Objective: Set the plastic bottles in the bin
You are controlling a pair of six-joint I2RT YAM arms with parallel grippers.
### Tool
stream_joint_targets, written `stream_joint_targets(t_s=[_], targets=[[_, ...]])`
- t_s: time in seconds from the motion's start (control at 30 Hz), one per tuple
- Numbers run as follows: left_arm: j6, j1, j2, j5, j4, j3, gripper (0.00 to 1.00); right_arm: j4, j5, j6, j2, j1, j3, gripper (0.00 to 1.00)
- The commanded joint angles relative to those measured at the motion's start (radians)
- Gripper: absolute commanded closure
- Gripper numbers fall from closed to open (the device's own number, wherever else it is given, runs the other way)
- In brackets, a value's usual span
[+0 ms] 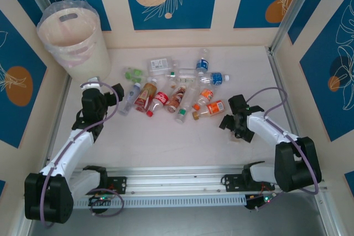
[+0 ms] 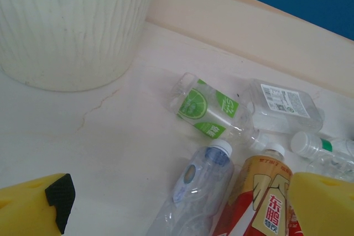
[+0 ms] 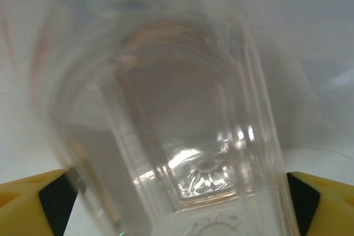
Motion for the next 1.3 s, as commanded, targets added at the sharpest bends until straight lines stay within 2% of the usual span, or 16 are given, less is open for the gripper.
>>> stream_joint_targets(t_s=[0.0, 0.17, 0.27, 0.43, 0.53, 0.6, 0.77, 0.9, 1.0, 1.13, 1.27], targets=[[-0.024, 0.004, -0.005, 0.044, -0.010, -0.002, 0.00, 0.040, 0.035, 0.081, 0.020, 0.006, -0.032, 0.09], [-0.060, 0.004, 0.002, 0.086, -0.017, 0.007, 0.00, 0.045, 0.082, 0.111, -0.035, 0.020, -0.056, 0.34], [-0.107, 0.004, 0.020, 0.125, 0.008, -0.003, 0.00, 0.035, 0.115, 0.121, -0.118, 0.033, -0.066, 0.42], [-0.164, 0.002, 0.038, 0.208, 0.003, 0.017, 0.00, 0.075, 0.158, 0.091, -0.300, 0.084, -0.064, 0.49], [-0.222, -0.011, 0.056, 0.325, 0.073, 0.015, 0.00, 0.215, 0.158, 0.038, -0.409, 0.147, -0.083, 0.55], [-0.246, -0.038, 0.084, 0.408, 0.123, 0.022, 0.00, 0.343, 0.110, -0.011, -0.442, 0.177, -0.094, 0.57], [-0.234, -0.148, 0.168, 0.527, 0.202, 0.093, 0.00, 0.632, -0.021, -0.109, -0.385, 0.227, -0.089, 0.58], [-0.236, -0.237, 0.252, 0.645, 0.246, 0.187, 0.00, 0.833, -0.198, -0.193, -0.294, 0.260, -0.072, 0.60], [-0.254, -0.283, 0.317, 0.723, 0.241, 0.268, 0.00, 0.866, -0.279, -0.265, -0.214, 0.308, -0.018, 0.61], [-0.284, -0.311, 0.348, 0.709, 0.265, 0.309, 0.00, 0.855, -0.330, -0.324, -0.128, 0.364, 0.050, 0.61], [-0.235, -0.337, 0.393, 0.698, 0.161, 0.411, 0.00, 0.845, -0.503, -0.363, -0.044, 0.394, 0.135, 0.60]])
